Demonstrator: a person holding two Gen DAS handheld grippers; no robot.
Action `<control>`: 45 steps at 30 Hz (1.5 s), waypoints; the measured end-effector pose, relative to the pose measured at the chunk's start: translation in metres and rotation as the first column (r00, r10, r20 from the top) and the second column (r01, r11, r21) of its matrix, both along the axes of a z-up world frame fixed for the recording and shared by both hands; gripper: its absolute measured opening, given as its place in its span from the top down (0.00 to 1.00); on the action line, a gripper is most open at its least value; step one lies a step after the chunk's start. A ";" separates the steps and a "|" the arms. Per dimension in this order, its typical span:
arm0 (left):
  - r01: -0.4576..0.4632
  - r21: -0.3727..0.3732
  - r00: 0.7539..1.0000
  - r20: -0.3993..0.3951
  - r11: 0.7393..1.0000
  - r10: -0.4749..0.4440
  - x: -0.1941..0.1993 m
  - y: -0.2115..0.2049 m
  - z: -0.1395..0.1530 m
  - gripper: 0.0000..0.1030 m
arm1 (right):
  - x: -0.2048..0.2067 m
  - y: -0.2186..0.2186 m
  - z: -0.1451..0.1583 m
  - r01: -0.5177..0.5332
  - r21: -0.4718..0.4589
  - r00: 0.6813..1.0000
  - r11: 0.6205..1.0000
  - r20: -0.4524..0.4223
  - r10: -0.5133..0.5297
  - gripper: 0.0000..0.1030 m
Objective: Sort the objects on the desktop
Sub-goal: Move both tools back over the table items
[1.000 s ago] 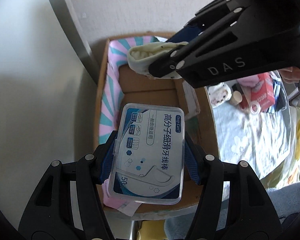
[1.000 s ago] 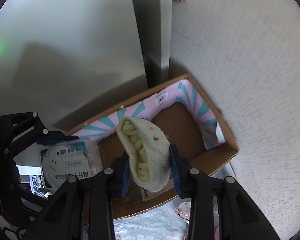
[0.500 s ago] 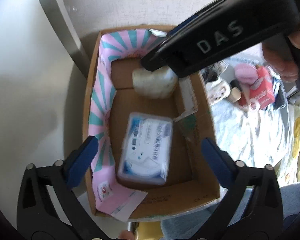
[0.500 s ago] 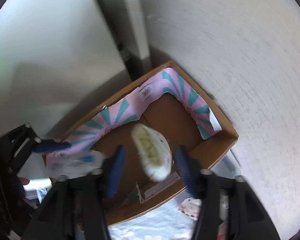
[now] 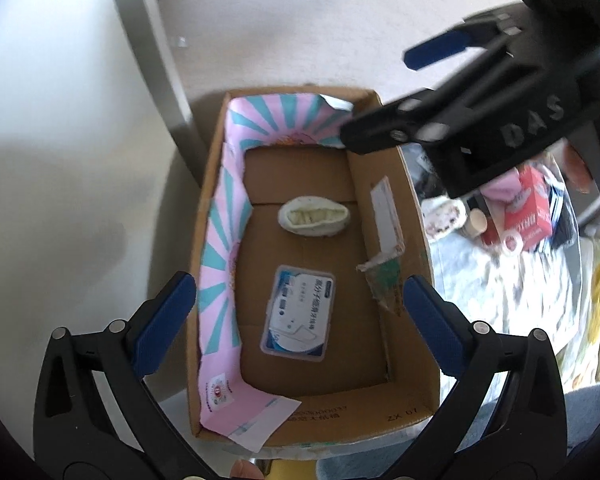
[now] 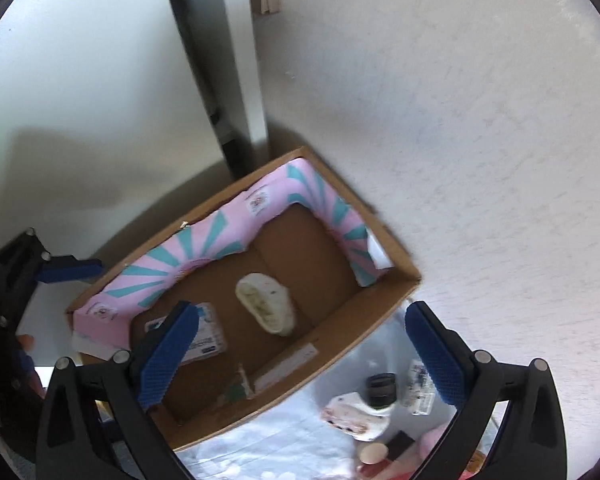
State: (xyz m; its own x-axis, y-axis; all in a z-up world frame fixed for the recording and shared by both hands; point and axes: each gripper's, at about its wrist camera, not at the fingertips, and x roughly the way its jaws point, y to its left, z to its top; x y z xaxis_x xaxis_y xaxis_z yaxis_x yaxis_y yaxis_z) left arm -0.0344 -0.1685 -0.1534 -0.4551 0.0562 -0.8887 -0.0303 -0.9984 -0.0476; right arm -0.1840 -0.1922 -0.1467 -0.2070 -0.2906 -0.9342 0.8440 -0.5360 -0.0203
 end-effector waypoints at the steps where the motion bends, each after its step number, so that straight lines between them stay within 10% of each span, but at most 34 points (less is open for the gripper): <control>1: -0.006 0.001 1.000 -0.013 1.000 0.006 0.000 -0.001 0.002 0.00 | 0.000 0.002 0.004 0.004 -0.013 1.000 1.000 0.000 -0.004 0.00; 12: 0.000 -0.009 1.000 -0.023 1.000 0.000 0.007 0.007 0.021 0.00 | 0.013 0.020 0.038 0.063 0.016 0.990 0.998 -0.129 -0.061 0.00; 25: 0.088 -0.065 0.954 -0.283 0.994 -0.103 0.013 0.057 0.095 0.00 | 0.040 0.144 0.082 0.227 -0.040 0.962 0.973 -0.144 -0.231 0.00; 34: 0.198 -0.030 0.920 -0.338 0.980 -0.197 -0.006 0.117 0.121 0.00 | 0.070 0.251 0.126 0.421 -0.150 0.871 0.894 -0.206 -0.445 0.00; 45: 0.402 0.021 0.880 -0.286 0.916 -0.380 -0.001 0.225 0.091 0.00 | 0.110 0.360 0.098 0.598 -0.176 0.753 0.782 -0.211 -0.623 0.00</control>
